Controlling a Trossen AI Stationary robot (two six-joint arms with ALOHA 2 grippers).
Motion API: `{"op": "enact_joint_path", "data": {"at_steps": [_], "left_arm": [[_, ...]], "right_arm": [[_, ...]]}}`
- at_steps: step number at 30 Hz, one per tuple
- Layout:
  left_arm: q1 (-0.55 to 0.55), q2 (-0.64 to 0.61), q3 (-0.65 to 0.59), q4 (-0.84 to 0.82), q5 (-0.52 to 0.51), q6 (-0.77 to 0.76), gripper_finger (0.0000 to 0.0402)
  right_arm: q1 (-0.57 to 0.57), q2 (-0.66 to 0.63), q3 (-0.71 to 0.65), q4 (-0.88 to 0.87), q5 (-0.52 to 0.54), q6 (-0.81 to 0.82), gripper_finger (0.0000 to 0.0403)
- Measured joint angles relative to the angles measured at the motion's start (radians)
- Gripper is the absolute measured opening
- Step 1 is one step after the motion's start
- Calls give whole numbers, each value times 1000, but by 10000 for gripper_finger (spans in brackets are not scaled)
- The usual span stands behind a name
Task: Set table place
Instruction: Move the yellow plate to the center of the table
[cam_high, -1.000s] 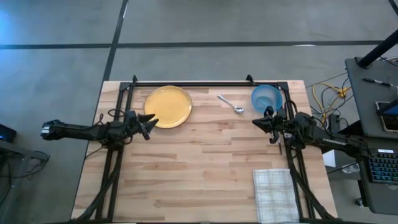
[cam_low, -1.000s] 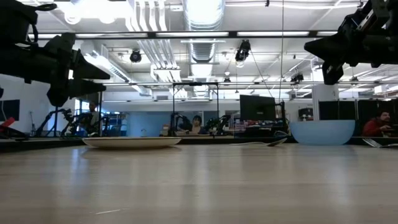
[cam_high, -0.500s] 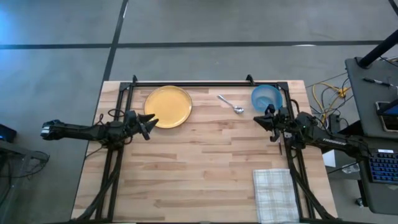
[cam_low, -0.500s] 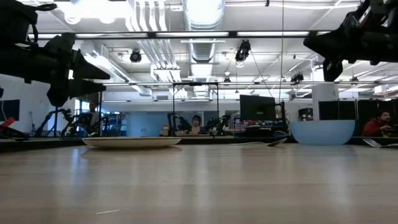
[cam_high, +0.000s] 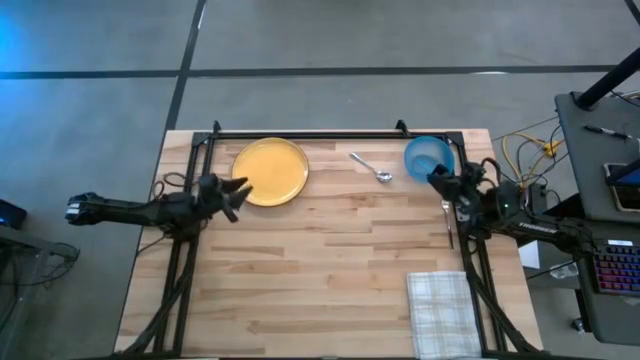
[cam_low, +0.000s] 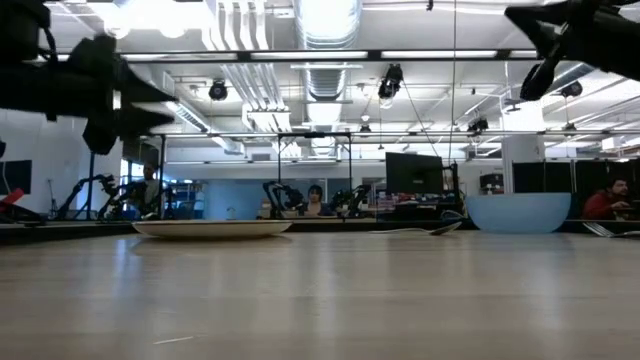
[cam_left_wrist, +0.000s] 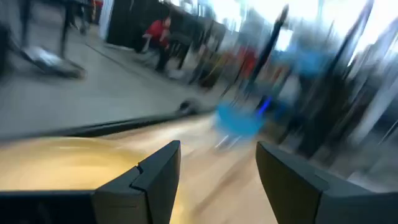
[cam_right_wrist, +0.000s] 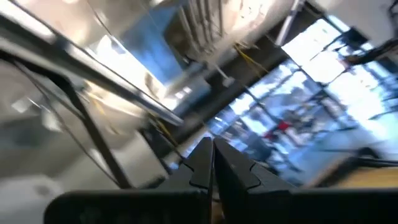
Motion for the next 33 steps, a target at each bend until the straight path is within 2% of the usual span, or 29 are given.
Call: {"op": "enact_joint_path", "data": {"at_steps": [2, 4, 7, 11, 14, 33], "left_arm": [[0, -1, 0, 104, -8, -197, 196], [0, -1, 0, 170, -41, -261, 196], [0, -1, 0, 251, -93, -209, 196], [0, -1, 0, 354, -105, -117, 196], [0, -1, 0, 413, -104, -114, 196], [0, -1, 6, 427, -104, -115, 196]], "right_arm": [[0, 1, 0, 38, -9, 74, 9], [0, 3, 0, 76, -48, 118, 9], [0, 3, 0, 124, -76, 94, 9], [0, 3, 0, 131, 0, 48, 9], [0, 4, 0, 120, 11, 36, 9], [0, 4, 0, 118, 11, 58, 9]]}}
